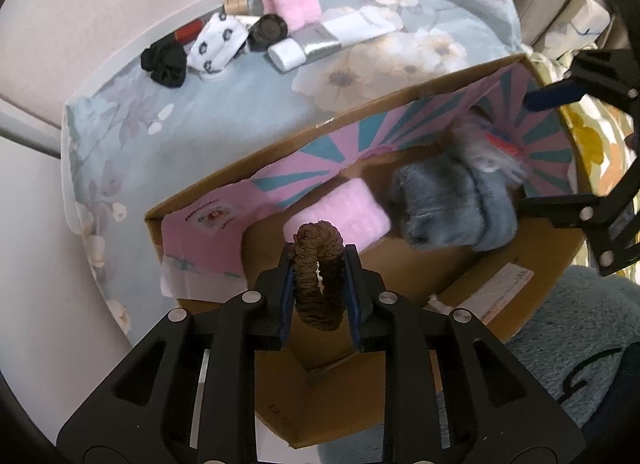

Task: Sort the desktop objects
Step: 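Release hair tie from left tool while right tool drops floss box in box, then move both tools back over the table items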

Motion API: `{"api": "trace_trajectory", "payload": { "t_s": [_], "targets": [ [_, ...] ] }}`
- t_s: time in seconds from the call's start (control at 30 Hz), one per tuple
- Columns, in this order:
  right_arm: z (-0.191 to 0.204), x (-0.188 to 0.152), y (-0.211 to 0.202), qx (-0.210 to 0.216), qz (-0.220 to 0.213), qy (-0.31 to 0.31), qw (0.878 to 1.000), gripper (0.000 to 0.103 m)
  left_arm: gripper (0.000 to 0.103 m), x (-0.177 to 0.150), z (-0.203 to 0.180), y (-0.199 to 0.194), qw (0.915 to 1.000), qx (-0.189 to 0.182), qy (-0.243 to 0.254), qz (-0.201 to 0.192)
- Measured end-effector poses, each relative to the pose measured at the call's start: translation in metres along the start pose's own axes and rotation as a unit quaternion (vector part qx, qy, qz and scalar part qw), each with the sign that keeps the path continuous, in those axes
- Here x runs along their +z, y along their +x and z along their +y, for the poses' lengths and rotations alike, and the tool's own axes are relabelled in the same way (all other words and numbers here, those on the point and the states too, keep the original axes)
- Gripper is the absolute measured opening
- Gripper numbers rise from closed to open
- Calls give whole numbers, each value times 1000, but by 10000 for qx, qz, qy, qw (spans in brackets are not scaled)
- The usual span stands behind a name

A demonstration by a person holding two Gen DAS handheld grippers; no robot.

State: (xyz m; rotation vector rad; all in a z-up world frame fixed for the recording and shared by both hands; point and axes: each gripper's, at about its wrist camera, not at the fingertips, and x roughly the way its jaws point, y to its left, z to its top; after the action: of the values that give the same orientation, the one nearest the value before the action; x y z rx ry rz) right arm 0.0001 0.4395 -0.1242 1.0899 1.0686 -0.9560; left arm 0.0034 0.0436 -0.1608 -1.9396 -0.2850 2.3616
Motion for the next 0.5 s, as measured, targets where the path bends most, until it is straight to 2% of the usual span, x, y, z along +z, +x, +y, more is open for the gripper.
{"api": "trace_trajectory", "payload": {
  "t_s": [0.03, 0.07, 0.13, 0.17, 0.23, 0.5],
  "targets": [
    [-1, 0, -1, -6, -8, 19, 10000, 82, 22, 0, 0, 2, 10000, 3, -9, 47],
    [-2, 0, -1, -21, -37, 47, 10000, 86, 30, -1, 0, 4, 10000, -1, -6, 81],
    [-4, 1, -1, -24, -62, 83, 9999, 92, 69, -1, -1, 5, 10000, 36, 28, 62],
    [-5, 1, -1, 2, -77, 105, 9999, 93, 103, -1, -2, 4, 9999, 107, 52, -18],
    [-7, 1, -2, 64, -95, 158, 9998, 93, 103, -2, -4, -3, 9997, 110, 98, -197],
    [-8, 3, -5, 171, -190, 203, 9995, 94, 103, 4, 0, -11, 9994, 218, 72, -264]
  ]
}}
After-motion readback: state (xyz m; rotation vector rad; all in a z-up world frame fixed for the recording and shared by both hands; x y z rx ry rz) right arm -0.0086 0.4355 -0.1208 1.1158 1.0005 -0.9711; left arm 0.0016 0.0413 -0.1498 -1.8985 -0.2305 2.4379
